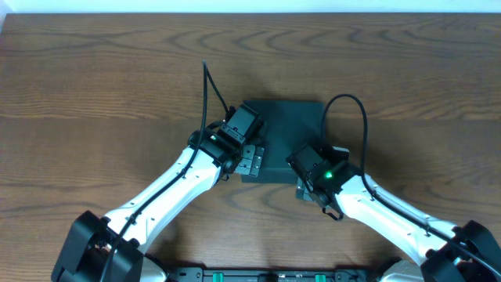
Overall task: Pack container
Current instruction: 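Slide the right gripper down along the box's right front corner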
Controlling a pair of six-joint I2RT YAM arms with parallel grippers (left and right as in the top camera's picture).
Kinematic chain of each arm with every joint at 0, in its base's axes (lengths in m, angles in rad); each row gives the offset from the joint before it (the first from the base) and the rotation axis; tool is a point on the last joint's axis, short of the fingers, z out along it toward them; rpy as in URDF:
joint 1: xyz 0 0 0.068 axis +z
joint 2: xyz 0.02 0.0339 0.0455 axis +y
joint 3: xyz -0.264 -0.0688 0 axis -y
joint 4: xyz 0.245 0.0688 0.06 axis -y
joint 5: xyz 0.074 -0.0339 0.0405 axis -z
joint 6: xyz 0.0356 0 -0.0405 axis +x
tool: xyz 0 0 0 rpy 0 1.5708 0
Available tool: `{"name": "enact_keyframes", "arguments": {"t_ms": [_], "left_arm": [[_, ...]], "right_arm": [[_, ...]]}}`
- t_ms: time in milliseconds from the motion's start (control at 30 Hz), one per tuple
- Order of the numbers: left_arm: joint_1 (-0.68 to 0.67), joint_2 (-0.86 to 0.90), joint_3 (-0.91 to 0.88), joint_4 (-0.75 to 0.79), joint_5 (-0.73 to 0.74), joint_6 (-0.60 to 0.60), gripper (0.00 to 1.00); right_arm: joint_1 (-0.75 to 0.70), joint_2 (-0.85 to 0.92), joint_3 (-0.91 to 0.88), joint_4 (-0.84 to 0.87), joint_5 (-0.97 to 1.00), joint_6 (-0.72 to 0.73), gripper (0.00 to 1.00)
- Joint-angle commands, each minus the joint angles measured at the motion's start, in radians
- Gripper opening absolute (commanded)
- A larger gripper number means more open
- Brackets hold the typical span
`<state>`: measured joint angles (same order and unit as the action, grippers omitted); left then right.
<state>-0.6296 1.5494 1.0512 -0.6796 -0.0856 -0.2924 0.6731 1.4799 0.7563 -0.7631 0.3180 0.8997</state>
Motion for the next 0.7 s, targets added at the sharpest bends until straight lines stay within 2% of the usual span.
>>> {"name": "enact_keyframes", "arguments": {"t_ms": [0,133,333,667], "left_arm": [[0.001,0.032,-0.002,-0.027,-0.03,0.0,0.95],[0.001,0.032,-0.002,-0.028,-0.03,0.001,0.95],[0.001,0.032,-0.002,-0.035,-0.03,0.0,0.95],[0.001,0.032,-0.002,-0.034,-0.03,0.0,0.95]], "right_arm": [[0.007,0.005,-0.001,0.029,0.087,0.032,0.99],[0.007,0.005,-0.001,0.058,0.101,0.031,0.99],[0.008,-0.023,0.008,0.068,-0.001,0.01,0.99],[0.008,-0.243,0.009,0.068,-0.05,-0.026,0.99]]}}
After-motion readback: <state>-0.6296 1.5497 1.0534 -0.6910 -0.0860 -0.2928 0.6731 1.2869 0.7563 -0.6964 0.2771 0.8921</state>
